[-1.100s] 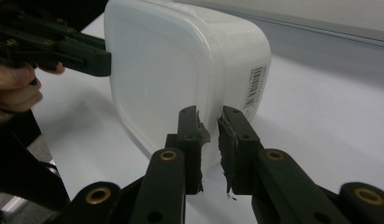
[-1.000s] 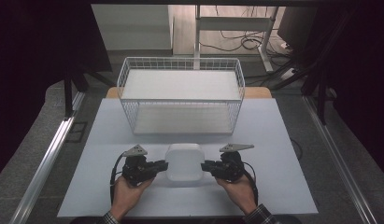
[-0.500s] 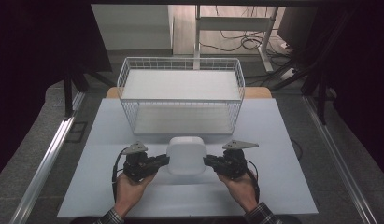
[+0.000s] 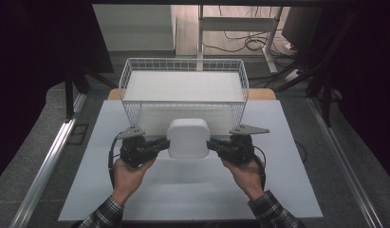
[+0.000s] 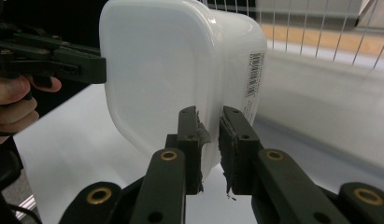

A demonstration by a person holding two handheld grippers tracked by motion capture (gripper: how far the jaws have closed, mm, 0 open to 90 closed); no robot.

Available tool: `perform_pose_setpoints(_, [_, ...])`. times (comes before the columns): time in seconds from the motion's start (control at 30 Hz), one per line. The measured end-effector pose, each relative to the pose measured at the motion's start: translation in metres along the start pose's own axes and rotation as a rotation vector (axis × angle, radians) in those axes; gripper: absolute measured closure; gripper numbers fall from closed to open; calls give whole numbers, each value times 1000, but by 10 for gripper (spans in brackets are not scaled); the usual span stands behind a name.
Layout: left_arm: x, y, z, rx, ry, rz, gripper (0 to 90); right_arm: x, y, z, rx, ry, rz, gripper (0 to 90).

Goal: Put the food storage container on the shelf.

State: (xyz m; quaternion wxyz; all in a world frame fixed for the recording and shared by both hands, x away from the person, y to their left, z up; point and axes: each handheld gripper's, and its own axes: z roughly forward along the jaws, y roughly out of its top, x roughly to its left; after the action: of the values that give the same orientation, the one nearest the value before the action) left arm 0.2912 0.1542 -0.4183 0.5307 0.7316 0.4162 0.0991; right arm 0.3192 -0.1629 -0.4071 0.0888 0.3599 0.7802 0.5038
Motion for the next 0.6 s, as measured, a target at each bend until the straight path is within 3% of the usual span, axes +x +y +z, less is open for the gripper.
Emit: perform_pose_setpoints(0.6, [5,65,-19,-67,18,41,802,0,69,-8,-72,0,-44,784])
